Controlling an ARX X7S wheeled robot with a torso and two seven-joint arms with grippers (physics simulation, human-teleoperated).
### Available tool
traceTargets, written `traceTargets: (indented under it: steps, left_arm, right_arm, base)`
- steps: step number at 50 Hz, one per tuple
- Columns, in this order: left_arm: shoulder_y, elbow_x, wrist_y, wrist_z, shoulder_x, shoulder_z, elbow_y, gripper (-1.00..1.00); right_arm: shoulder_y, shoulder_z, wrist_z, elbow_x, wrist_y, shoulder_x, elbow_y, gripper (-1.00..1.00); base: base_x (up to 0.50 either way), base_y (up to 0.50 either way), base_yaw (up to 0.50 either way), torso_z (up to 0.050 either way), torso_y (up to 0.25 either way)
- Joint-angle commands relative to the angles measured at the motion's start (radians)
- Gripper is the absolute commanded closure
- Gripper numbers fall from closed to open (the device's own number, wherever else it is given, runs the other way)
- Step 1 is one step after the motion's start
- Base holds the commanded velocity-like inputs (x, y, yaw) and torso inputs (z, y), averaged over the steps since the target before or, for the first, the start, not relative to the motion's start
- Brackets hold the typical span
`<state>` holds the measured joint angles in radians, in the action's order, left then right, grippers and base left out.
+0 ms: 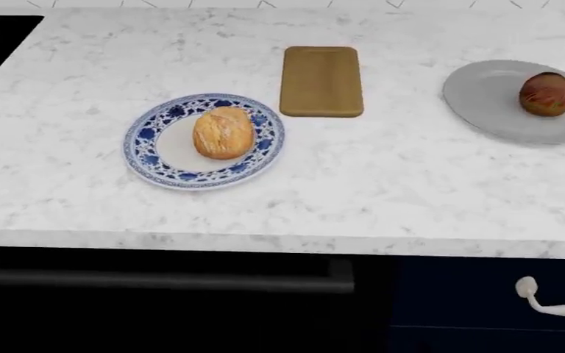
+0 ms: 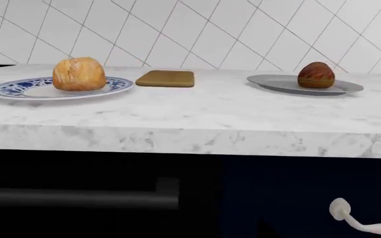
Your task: Place all breads on the cutting board.
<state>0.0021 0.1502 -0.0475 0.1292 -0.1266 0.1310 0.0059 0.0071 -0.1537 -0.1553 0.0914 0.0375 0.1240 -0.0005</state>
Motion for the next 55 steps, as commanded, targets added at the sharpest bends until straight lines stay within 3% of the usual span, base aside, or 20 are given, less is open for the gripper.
traceTargets:
  steps: [1, 23, 37, 42, 46, 52, 55]
  left_arm:
    - [0.0, 0.008, -0.001, 0.011, -0.008, 0.01, 0.002, -1.0]
    - [0.0, 0.019, -0.005, 0.029, -0.022, 0.025, 0.004, -1.0]
    - [0.003, 0.023, 0.056, 0.067, -0.032, 0.028, 0.056, -1.0]
    - [-0.012, 0.057, 0.278, 0.121, -0.064, 0.001, 0.282, -1.0]
    - [-0.091, 0.198, 0.637, 0.188, -0.102, -0.045, 0.599, -1.0]
    - [-0.26, 0.37, 1.069, 0.295, -0.13, -0.108, 0.872, -1.0]
    - [-0.38, 0.523, 1.32, 0.352, -0.084, -0.208, 0.986, -1.0]
  right_arm:
    - [0.003, -0.011, -0.011, 0.005, 0.006, 0.009, 0.006, -1.0]
    - [0.003, -0.023, -0.033, 0.021, 0.004, 0.022, 0.001, -1.0]
    - [0.012, -0.033, -0.049, 0.035, -0.051, 0.03, -0.042, -1.0]
    - [0.016, -0.018, -0.067, 0.071, -0.265, 0.074, -0.308, -1.0]
    - [0.093, -0.02, -0.085, 0.098, -0.517, 0.115, -0.551, -1.0]
    - [0.254, 0.044, -0.107, 0.2, -0.842, 0.146, -0.785, -1.0]
    - [0.35, 0.072, -0.119, 0.25, -0.987, 0.148, -0.861, -1.0]
  base:
    - [-0.03, -0.5, 0.0, 0.0, 0.0]
    - [0.0, -0.5, 0.0, 0.0, 0.0]
    - [0.0, -0.1, 0.0, 0.0, 0.0]
    - [0.0, 0.0, 0.0, 0.0, 0.0]
    - [0.0, 0.0, 0.0, 0.0, 0.0]
    - [0.0, 0.0, 0.0, 0.0, 0.0]
    - [0.0, 0.0, 0.0, 0.0, 0.0]
